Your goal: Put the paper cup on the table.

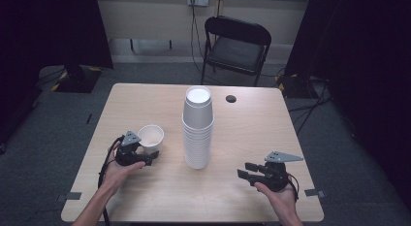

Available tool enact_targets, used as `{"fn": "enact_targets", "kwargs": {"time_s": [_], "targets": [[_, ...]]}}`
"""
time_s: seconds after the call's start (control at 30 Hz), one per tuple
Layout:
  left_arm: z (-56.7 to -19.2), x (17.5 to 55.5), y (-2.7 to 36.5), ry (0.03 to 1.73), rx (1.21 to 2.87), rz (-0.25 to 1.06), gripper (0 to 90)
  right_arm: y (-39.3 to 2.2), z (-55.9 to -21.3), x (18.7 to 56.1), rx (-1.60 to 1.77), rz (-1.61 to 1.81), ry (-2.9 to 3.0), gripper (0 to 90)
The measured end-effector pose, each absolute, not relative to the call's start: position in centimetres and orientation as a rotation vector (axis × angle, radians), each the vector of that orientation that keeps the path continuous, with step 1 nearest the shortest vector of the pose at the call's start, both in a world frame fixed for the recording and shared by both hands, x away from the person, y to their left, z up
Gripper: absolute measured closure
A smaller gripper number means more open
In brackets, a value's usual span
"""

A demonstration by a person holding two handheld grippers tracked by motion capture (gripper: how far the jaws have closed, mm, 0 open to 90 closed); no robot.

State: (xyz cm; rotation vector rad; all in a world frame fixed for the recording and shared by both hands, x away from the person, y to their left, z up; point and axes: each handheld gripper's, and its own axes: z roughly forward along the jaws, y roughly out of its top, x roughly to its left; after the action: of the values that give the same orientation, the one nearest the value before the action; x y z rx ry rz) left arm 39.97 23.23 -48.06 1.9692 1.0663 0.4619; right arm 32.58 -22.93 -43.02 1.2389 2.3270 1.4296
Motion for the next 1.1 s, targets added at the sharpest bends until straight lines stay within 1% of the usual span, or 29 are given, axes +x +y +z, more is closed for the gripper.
{"fn": "enact_targets", "kwargs": {"time_s": [0.13,0.27,0.33,0.4,0.57,0.73,0.97,1.1], "targets": [[-47.7,39.5,23.3,1.068,1.975,0.452,15.6,-23.1,-42.9,32.5,1.244,1.43,2.314,51.4],[-47.5,39.0,23.7,1.077,1.989,0.407,15.7,-23.3,-42.9,32.4,1.245,1.432,2.31,51.4],[-47.5,38.7,24.0,1.082,1.983,0.425,15.7,-23.2,-42.9,32.3,1.242,1.43,2.311,51.4],[-47.5,38.1,24.2,1.085,1.952,0.433,15.7,-23.2,-42.8,32.2,1.24,1.431,2.31,51.4],[-46.9,36.3,24.9,1.062,1.949,0.429,15.8,-23.5,-42.6,32.0,1.24,1.427,2.289,51.2],[-46.3,34.2,25.6,1.12,1.921,0.413,17.2,-23.9,-43.0,32.3,1.262,1.412,2.279,50.5],[-46.0,31.8,26.1,1.13,1.891,0.397,17.4,-24.0,-43.5,32.5,1.269,1.382,2.271,49.4],[-45.8,31.1,26.4,1.096,1.899,0.416,17.4,-24.5,-43.6,32.4,1.283,1.366,2.245,47.7]]}}
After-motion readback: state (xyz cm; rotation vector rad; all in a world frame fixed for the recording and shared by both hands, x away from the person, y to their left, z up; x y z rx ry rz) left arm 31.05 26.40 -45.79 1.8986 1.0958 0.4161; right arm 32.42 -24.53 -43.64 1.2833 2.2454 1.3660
